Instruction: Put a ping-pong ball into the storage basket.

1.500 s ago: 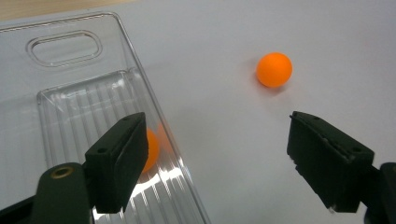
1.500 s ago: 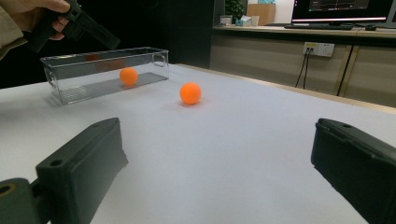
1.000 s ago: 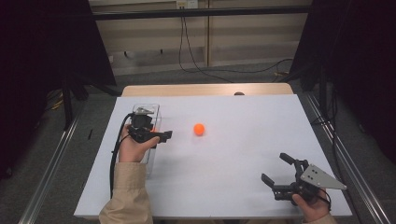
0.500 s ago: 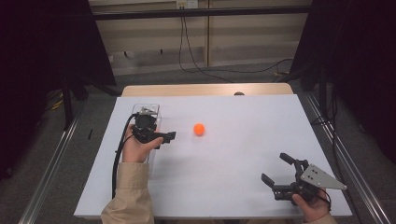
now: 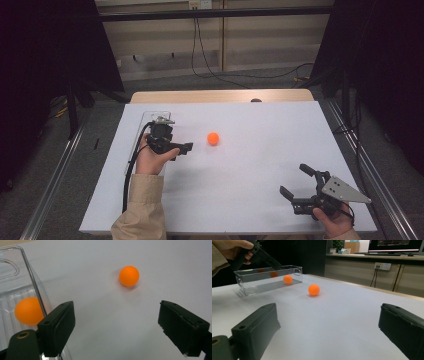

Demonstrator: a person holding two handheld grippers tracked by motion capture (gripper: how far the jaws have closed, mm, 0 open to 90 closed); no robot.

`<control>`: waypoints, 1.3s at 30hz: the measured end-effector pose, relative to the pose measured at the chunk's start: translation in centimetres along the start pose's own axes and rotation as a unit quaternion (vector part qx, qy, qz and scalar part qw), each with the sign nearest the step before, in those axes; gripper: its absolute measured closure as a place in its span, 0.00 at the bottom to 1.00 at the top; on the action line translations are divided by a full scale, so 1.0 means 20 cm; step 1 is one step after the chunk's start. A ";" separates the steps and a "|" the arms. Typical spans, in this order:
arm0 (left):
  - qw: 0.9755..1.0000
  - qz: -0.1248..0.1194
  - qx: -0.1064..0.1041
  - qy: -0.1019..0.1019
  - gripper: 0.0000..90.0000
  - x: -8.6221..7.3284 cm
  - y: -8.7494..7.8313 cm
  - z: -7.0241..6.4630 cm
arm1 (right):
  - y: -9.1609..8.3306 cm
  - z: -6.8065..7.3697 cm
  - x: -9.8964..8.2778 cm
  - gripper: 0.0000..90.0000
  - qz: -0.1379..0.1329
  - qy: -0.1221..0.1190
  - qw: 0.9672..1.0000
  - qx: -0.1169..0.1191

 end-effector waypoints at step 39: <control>1.000 -0.005 -0.004 0.014 0.15 0.02 0.08 -0.06 | 0.00 0.00 0.00 0.03 0.002 -0.003 1.000 0.000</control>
Point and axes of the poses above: each handheld gripper's, and its own axes: y roughly forward along the jaws, x roughly out of its top, z roughly to its left, the point moved 2 cm from there along y, roughly forward along the jaws, and after that the axes turned 11 degrees about y, right-handed, at the moved point
